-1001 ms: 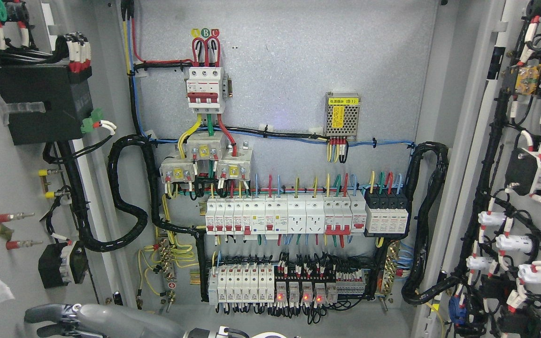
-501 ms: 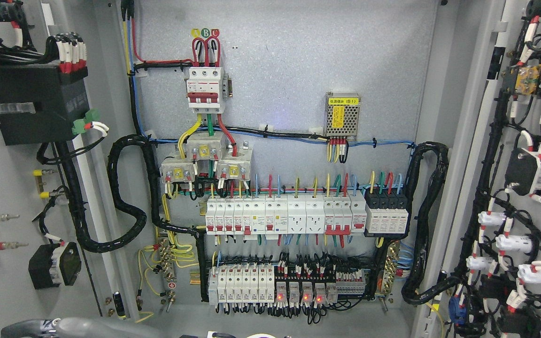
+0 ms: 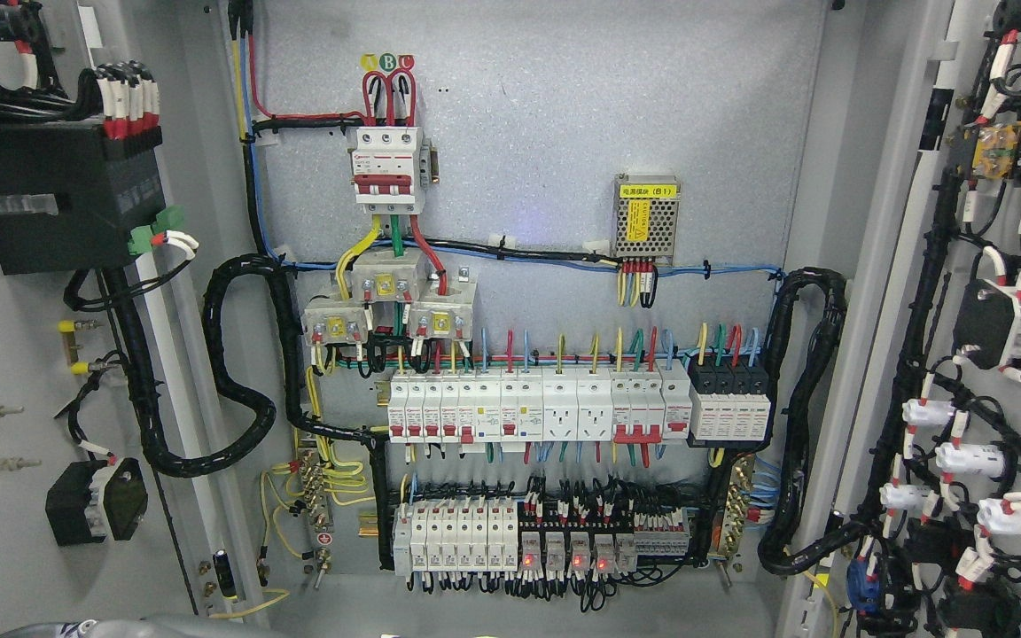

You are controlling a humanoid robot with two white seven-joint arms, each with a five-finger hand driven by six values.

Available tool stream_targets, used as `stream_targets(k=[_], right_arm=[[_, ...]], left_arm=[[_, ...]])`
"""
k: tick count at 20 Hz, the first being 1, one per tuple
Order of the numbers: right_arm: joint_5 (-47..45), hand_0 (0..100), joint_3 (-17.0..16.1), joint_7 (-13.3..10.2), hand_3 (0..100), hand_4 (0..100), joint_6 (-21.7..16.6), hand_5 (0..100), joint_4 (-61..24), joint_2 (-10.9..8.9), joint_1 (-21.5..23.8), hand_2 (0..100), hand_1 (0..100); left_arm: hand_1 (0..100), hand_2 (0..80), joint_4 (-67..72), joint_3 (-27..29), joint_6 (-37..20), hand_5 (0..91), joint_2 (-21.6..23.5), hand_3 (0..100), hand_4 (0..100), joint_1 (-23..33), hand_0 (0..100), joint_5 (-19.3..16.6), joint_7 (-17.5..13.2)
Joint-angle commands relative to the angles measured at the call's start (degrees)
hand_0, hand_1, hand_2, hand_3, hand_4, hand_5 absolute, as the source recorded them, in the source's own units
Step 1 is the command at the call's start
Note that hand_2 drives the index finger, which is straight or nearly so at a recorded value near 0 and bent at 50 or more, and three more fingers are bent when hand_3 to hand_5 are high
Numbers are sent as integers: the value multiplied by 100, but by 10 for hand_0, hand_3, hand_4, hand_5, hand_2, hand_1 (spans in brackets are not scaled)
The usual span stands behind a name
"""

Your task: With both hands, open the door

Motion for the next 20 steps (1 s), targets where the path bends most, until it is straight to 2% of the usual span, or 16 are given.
stream_targets(k=[1,9,20], right_arm=[[-19,219,149,0,0,0,-23,0,131,0,-148,0,0],[-476,219,192,0,0,0,-76,0,131,0,-350,0,0],[-494,219,307,18,0,0,-85,0,140,0,-464,0,0]], left_arm=[[0,27,-16,0,-5,0,-12,28,33,79,289,0,2],[0,28,-16,0,-5,0,-30,28,33,71,289,0,2],[0,28,-16,0,4,0,-12,28,33,44,289,9,2]])
